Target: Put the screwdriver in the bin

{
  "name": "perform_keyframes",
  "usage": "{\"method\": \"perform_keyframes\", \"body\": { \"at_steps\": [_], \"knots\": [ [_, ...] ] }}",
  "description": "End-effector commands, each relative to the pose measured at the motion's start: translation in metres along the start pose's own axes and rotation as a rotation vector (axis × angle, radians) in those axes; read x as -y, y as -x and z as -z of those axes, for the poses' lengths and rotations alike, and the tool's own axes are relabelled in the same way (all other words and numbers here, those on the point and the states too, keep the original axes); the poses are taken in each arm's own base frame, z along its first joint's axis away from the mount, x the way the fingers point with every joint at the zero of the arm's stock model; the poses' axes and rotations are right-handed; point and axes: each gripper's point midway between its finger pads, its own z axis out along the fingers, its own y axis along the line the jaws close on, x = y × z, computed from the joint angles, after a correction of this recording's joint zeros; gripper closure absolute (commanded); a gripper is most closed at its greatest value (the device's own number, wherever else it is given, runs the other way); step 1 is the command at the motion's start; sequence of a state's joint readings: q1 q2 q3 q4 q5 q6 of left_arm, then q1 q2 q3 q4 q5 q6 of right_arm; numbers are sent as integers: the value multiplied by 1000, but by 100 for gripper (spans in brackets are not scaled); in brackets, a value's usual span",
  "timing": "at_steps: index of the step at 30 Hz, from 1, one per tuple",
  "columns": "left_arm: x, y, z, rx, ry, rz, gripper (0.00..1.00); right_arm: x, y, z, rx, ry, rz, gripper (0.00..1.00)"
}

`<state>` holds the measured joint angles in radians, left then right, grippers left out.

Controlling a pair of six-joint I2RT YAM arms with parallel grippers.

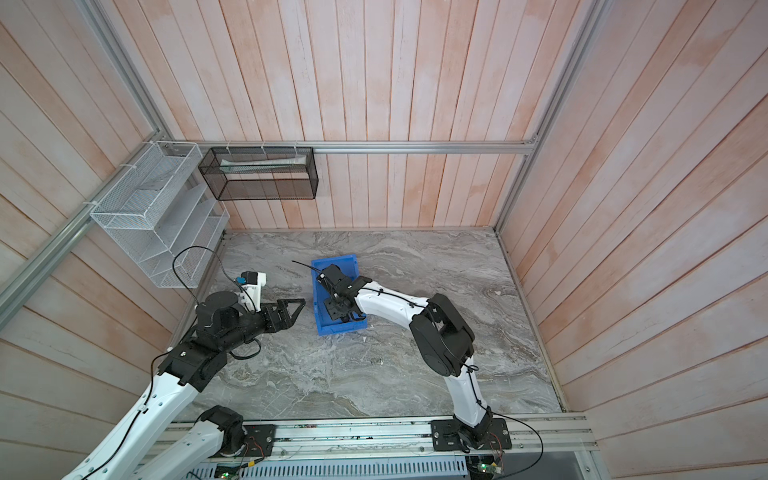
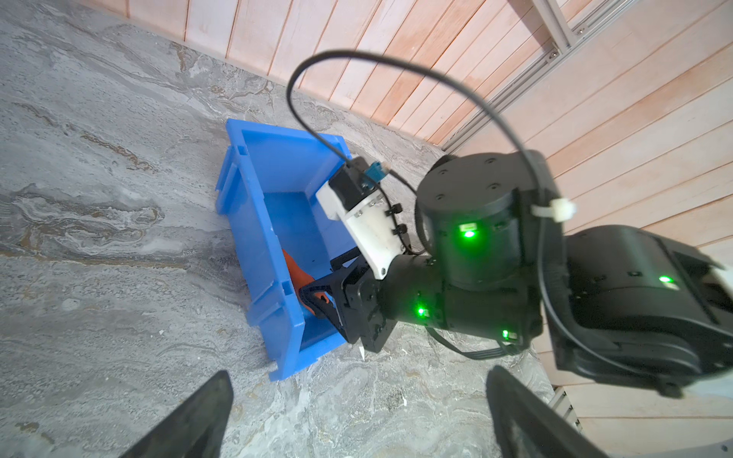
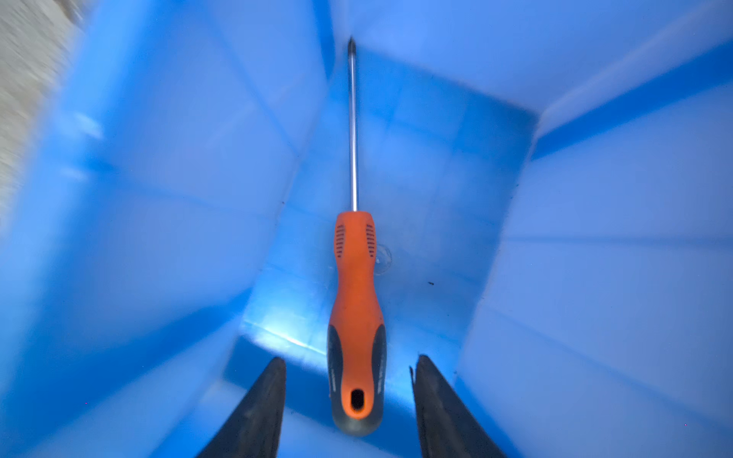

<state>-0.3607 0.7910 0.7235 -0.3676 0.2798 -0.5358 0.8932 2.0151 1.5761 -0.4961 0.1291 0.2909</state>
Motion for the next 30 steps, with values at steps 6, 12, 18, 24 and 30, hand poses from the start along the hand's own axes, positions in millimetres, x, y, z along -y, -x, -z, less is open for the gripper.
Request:
{"method": "perform_keyframes", "body": {
  "at_steps": [6,12,18,24,30],
  "knots": [
    [-2,15,3,59,31,-39,0,6,68,95,306,89,-110,29],
    [-5,48,10,162,102,-100,0,61,84,161,555,165,-291,7],
    [-17,89,19,306,195,-161,0,164,53,212,796,9,-528,2],
    [-79,110,35,508,426,-48,0,262,-32,232,971,-439,-753,2],
    [-150,88,56,706,709,-36,0,327,-125,216,858,-864,-892,2]
  ]
}}
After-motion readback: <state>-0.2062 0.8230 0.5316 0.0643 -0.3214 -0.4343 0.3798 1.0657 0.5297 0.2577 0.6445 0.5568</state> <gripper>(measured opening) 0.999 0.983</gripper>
